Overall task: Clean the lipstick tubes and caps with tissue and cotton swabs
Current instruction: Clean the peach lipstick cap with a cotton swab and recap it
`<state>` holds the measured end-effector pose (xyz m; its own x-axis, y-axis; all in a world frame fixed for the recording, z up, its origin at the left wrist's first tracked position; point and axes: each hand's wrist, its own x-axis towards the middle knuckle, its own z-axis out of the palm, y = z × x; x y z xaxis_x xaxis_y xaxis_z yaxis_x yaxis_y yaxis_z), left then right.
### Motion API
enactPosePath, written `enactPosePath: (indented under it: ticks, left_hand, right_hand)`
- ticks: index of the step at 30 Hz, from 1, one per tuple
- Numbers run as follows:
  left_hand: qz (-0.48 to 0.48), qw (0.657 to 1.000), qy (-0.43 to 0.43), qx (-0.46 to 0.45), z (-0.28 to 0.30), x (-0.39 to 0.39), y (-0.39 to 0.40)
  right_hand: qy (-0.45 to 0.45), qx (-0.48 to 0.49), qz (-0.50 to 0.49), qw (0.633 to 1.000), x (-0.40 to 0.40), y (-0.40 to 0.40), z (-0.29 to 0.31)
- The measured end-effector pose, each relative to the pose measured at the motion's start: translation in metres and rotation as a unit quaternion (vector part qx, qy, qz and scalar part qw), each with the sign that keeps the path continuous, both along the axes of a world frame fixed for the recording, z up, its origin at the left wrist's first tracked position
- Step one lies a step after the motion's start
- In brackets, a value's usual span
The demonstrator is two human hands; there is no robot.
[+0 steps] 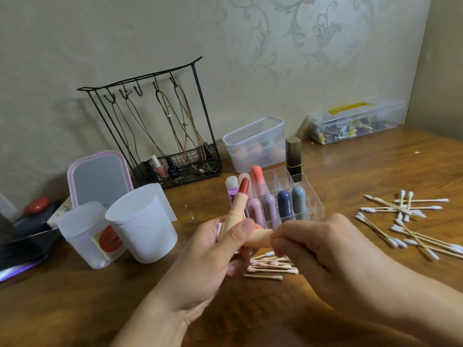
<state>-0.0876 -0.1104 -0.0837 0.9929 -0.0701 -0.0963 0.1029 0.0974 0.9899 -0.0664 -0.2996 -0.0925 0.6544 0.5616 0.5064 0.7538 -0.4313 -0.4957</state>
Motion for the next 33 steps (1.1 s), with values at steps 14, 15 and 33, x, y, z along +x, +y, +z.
enactPosePath:
  ticks: [14,15,33]
  left_hand:
    - [-0.003,0.996,0.029,-0.089,-0.001,0.005,0.013]
    - [-0.004,0.995,0.03,-0.091,-0.001,0.005,0.014]
    - [-0.067,0.99,0.041,-0.113,-0.011,0.011,0.024]
  right_hand:
    - [-0.032,0.004,0.036,0.999,0.002,-0.008,0.011]
    - [-0.023,-0.009,0.047,0.999,0.003,-0.009,0.012]
    - [-0.018,-0.044,0.049,0.998,0.008,-0.016,0.012]
